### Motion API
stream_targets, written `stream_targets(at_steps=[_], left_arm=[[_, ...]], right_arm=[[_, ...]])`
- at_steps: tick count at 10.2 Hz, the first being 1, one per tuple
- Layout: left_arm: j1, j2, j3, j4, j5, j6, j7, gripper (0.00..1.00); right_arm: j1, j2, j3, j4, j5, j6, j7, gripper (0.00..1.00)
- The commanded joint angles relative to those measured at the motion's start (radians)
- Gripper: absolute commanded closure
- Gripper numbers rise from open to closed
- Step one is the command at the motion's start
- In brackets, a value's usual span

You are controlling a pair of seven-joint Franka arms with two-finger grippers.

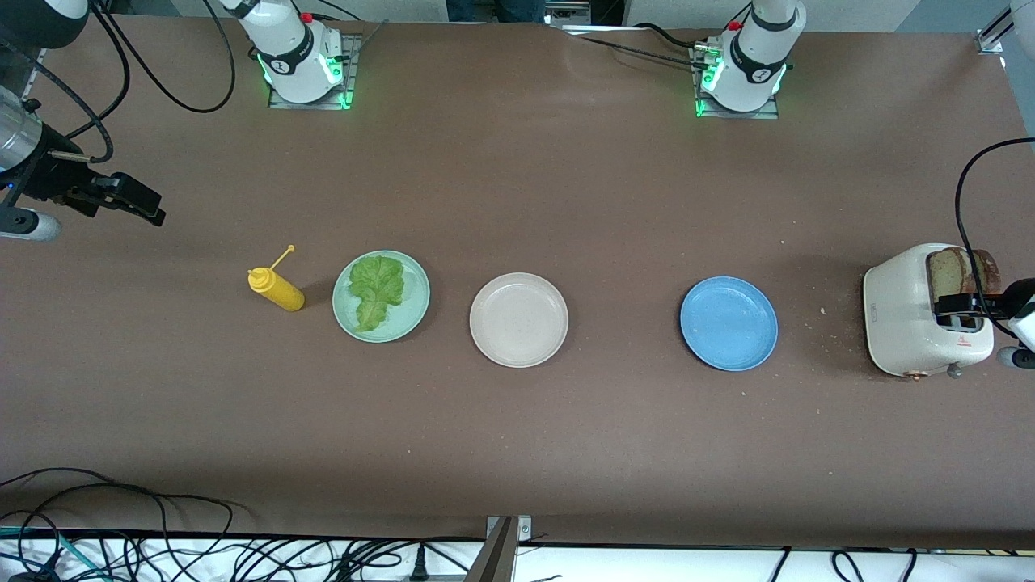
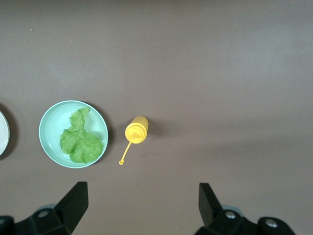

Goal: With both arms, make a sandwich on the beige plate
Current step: 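Move the left gripper over the toaster and lower onto a bread slice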

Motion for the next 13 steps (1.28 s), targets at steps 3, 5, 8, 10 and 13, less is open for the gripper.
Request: stream_targets(at_steps=[3,5,8,10,13], left_arm=[[0.011,-0.082,-0.013,-0.092,-0.043,-0.005,0.021,0.00],[0.012,-0.097,-0.013,-0.114,-0.043,-0.002,0.022,0.00],[0.014,-0.152,-0.013,-0.228,-0.042,0.079,0.025,0.00],[0.034,-0.183,-0.013,-0.330,-0.040,0.174,0.054,0.00],[0.055,-0.184,-0.013,-0.346,-0.040,0.194,0.115,0.00]], right_arm=[[-0.001,-0.006,0.012,-0.006,0.002,0.007,0.005,0.00],[-0.001,-0.008,0.012,-0.006,0.002,0.007,0.005,0.00],[-0.001,-0.008,0.012,-0.006,0.001,0.007,0.004,0.00],[-0.001,-0.008,0.012,-0.006,0.002,0.004,0.002,0.00],[-0.001,-0.006,0.011,-0.006,0.001,0.005,0.002,0.00]])
